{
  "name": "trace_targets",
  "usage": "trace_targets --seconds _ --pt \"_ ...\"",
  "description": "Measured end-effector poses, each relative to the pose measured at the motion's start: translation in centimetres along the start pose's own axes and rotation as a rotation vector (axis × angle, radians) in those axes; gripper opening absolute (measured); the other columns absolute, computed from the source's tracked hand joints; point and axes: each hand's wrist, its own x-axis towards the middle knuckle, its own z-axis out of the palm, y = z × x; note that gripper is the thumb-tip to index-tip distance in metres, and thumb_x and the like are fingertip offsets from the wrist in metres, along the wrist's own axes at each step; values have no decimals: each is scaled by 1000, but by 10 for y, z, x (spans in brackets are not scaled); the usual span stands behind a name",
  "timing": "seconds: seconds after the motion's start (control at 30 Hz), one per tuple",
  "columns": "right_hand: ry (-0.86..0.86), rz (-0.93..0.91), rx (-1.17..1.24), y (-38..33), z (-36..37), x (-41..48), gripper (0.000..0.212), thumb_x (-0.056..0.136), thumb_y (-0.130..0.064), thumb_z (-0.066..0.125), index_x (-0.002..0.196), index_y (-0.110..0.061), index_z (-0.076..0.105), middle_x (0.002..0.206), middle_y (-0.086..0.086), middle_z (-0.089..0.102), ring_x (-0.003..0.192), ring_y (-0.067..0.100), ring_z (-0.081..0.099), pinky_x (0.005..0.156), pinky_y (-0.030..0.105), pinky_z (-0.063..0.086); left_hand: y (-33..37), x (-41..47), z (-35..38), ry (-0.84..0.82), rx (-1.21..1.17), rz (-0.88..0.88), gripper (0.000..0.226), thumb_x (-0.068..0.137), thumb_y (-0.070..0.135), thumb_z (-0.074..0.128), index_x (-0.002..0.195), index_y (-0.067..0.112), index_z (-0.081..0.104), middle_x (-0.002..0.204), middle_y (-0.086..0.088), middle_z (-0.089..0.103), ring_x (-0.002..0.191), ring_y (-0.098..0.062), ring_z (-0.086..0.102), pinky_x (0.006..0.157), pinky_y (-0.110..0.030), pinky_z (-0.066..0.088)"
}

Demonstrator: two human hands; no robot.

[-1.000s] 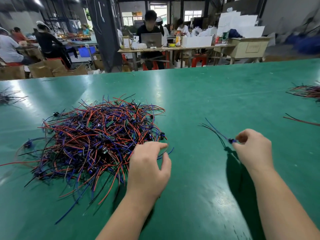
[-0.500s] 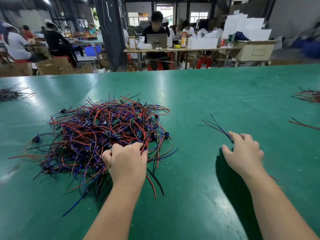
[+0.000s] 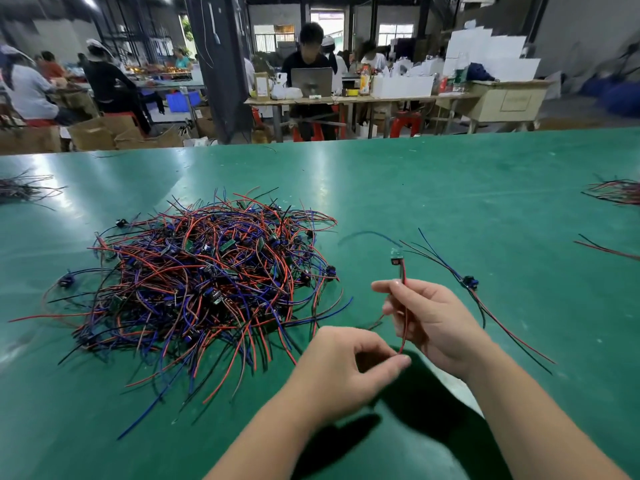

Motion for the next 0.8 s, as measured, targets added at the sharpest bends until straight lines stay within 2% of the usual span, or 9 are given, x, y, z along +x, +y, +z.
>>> trace_targets --seconds 0.07,0.1,0.2,0.3,0.43,0.5,0.6,0.7,0.8 --pt "-72 -21 -24 -3 -5 -3 28 79 -31 58 90 -13 75 57 -2 51 43 5 33 42 14 26 -1 2 -1 47 -64 -107 51 78 64 53 66 17 67 56 2 62 51 -7 52 52 -28 45" --pt "-132 -28 -37 -4 -6 -5 27 80 -31 58 91 -13 76 55 -2 47 43 5 30 42 15 22 -1 5 -3 113 -161 -186 56 78 67 49 68 15 69 60 -1 66 54 -9 55 52 -28 47" --pt "-335 -18 -137 -4 -5 -11 28 84 -29 60 98 -10 74 53 -1 44 41 6 29 41 17 18 0 14 -12 260 -557 -361 47 82 61 57 82 16 74 78 -5 74 63 -13 65 53 -24 51" --pt "-474 41 -230 0 0 -15 29 82 -30 64 99 -9 73 53 0 48 38 5 30 37 13 24 2 17 -18 278 -833 -366 36 70 48 63 78 16 78 83 -7 75 70 -16 69 59 -23 54" --pt "-516 84 -450 6 6 -17 11 84 -29 66 82 -21 74 53 -1 52 35 5 35 35 14 26 2 13 -15 275 -753 -359 17 70 34 74 79 20 77 75 -3 72 66 -15 63 61 -27 52" --pt "-554 75 -502 7 4 -18 16 87 -31 64 75 -23 70 58 2 53 34 7 41 35 15 30 1 13 -13 304 -745 -406 10 72 27 74 72 17 76 70 -4 71 59 -13 60 57 -25 50" --pt "-427 83 -406 6 4 -16 27 85 -43 62 83 -18 71 65 8 53 33 11 46 34 15 31 4 16 -15 349 -927 -490 22 74 30 67 69 10 74 68 -6 71 53 -11 61 51 -21 52" --pt "-217 53 -325 8 5 -8 43 77 -47 55 96 -11 68 64 6 55 39 14 48 39 20 34 4 17 -21 388 -1005 -511 30 73 36 62 81 9 71 66 -2 69 45 -5 53 47 -17 48" --pt "-193 -34 -257 14 10 -5 42 77 -43 59 104 -13 71 71 1 58 52 10 47 51 19 38 4 15 -22 272 -988 -512 35 74 37 61 86 6 70 63 -2 68 42 -4 50 45 -17 46"
